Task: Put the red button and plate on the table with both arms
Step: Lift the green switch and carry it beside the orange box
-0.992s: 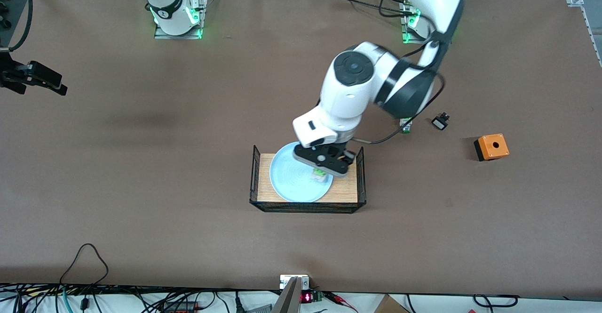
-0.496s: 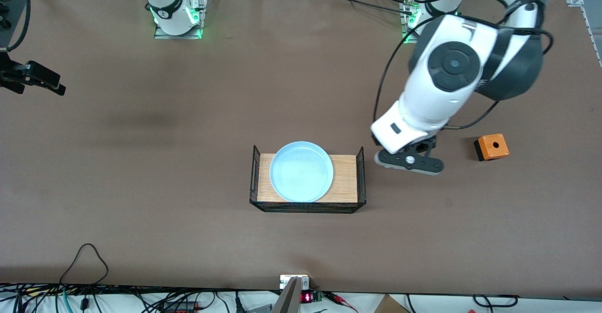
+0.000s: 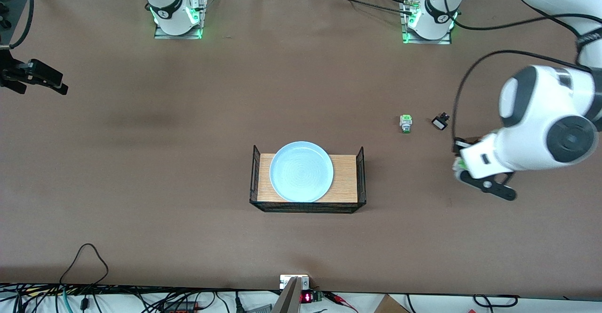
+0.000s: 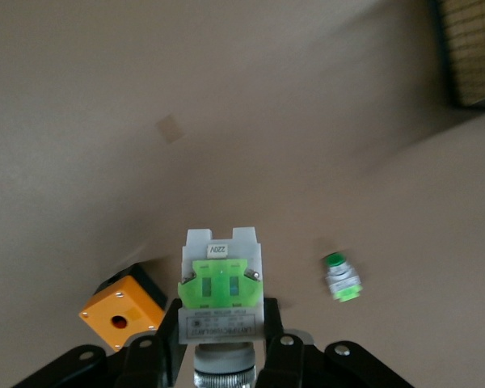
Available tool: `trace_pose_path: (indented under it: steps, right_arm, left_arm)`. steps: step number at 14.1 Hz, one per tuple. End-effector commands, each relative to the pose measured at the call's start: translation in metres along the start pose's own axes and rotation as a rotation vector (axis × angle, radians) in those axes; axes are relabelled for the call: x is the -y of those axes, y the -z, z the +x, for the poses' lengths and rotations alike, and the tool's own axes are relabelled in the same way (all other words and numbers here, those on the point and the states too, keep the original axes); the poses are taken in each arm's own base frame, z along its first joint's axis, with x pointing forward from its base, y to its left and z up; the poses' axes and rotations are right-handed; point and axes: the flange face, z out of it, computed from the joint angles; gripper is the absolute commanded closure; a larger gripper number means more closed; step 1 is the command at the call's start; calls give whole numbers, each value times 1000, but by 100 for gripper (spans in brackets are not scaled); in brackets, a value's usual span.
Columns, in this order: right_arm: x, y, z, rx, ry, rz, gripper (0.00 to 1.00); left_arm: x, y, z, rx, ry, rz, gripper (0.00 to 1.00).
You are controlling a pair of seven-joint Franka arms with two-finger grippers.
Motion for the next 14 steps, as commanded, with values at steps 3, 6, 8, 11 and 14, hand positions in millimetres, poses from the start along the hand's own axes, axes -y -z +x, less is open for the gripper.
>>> trace_pose_path:
  steps: [3,6,8,11,14]
  right_arm:
    - [45,9,-9,20,-125,71,0]
    - [108,7,-13,42,-239,105,0]
    - [158,-1,-19,55,-191,91,0]
    - [220,-15,-23,46,-177,98,0]
    - [287,-40,-29,40,-139,99,0]
  left_arm:
    - [8,-78,-25,-48,-78,6,70]
    - [4,-146,-35,-130,-79,36,70]
    - [-3,-189,-42,-198,-88,61,70]
    - [-7,-227,-45,-241,-91,73,69]
    - [-9,-252,-47,-242,-91,71,67]
